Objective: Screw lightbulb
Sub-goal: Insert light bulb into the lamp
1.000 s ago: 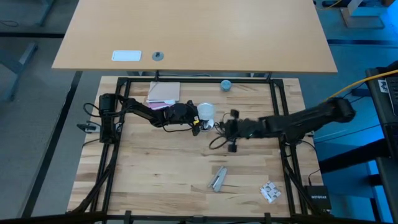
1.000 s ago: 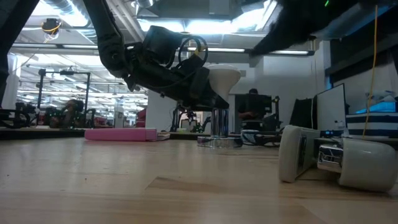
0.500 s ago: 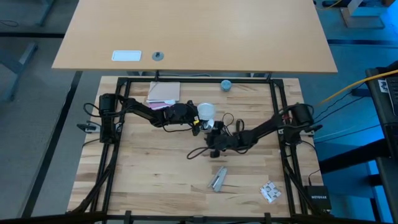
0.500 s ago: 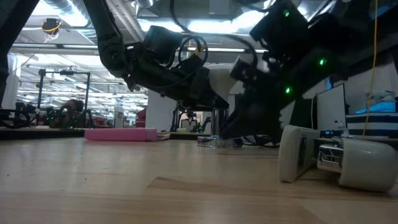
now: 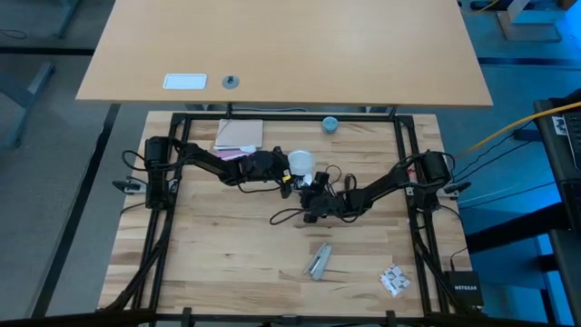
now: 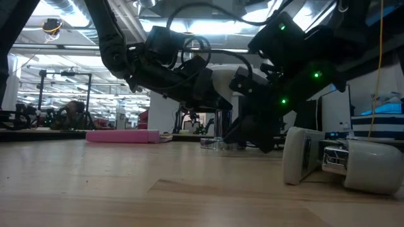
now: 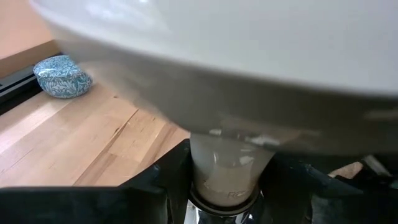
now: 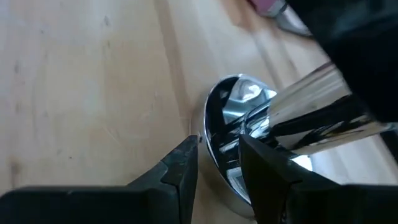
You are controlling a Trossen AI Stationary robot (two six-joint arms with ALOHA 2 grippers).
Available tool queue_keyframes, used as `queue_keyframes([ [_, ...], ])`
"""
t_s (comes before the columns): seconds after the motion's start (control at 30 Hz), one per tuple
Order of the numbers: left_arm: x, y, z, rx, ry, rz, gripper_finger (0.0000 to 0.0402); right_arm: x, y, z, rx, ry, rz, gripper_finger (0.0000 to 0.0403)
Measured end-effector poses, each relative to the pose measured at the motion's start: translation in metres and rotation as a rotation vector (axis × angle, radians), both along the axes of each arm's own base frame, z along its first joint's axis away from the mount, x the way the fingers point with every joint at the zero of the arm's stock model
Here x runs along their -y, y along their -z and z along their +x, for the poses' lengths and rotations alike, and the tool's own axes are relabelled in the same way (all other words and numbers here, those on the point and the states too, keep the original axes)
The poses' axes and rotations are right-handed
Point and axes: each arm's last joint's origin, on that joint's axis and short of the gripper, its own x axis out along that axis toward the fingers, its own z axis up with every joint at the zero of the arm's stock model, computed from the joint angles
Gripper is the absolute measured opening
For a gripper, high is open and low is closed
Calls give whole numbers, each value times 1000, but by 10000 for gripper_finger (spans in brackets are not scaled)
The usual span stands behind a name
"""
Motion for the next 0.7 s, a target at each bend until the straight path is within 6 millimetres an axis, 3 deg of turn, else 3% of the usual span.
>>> queue_keyframes([
  [0.2, 0, 0, 0, 0, 0, 0, 155, 14, 2, -1, -44, 1, 41, 108],
  [0.5, 0, 0, 0, -3, 1, 0, 155, 16, 3, -3, -63, 33, 37, 8],
  [0.7, 0, 1, 0, -22, -3, 4, 155, 17, 5, -5, -45, 104, 73, 11],
])
